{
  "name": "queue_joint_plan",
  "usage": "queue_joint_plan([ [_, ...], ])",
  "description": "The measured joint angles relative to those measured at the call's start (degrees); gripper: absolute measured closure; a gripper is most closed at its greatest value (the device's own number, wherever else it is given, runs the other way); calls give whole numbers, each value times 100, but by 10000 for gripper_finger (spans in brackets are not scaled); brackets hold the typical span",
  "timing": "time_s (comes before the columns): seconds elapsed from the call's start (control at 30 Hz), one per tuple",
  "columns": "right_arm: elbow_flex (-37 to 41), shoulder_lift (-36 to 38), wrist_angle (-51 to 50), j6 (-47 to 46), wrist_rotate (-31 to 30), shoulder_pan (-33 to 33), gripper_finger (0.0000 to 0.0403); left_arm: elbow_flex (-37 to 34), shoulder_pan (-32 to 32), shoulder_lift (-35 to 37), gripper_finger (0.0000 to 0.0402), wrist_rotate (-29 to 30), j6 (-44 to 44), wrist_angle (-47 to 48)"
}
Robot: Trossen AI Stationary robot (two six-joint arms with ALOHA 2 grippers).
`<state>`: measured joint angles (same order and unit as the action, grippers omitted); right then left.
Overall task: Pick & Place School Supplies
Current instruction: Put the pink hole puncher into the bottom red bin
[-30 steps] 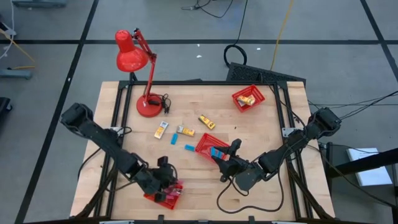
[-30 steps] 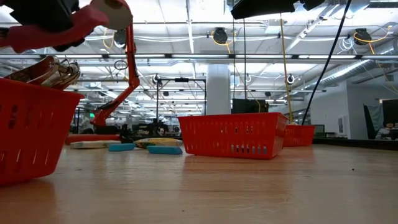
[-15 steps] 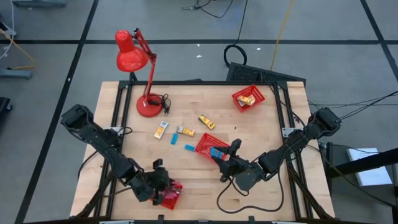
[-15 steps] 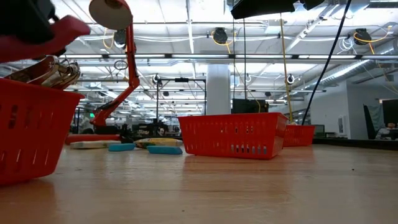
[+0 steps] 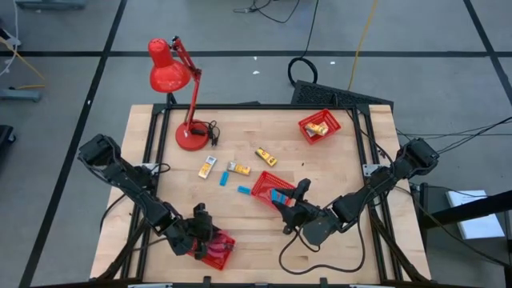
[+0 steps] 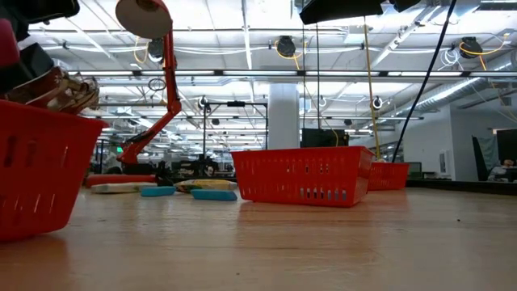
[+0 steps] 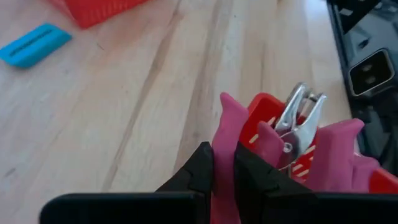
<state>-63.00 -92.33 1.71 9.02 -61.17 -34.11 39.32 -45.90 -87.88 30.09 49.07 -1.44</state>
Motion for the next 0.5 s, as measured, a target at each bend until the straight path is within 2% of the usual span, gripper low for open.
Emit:
queue_joint_plan([
  [0.3, 0, 0, 18, -87, 263, 2, 209, -12, -188, 0, 221, 5, -482, -550],
  [0.5, 0, 0, 19, -120, 297, 4, 209, -12, -265, 2, 163, 196, -645, -617],
])
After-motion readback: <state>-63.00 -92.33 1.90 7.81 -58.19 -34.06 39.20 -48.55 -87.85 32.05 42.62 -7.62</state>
